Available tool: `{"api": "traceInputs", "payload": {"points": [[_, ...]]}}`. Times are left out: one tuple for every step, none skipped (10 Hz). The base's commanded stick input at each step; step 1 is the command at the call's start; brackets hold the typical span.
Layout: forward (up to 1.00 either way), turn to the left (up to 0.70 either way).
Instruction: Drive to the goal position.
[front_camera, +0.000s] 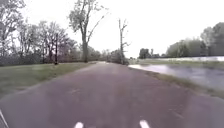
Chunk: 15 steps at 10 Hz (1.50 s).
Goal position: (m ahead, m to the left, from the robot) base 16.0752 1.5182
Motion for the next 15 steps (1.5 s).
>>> {"api": "traceInputs", "payload": {"points": [[0.7, 0.0], [0.7, 0.0], [0.7, 0.0], [0.7, 0.0], [0.7, 0.0], [0.7, 0.0], [0.7, 0.0], [0.7, 0.0], [0.7, 0.0], [0.7, 0.0], [0.7, 0.0], [0.7, 0.0], [0.7, 0.0], [0.7, 0.0], [0.7, 0.0]]}}
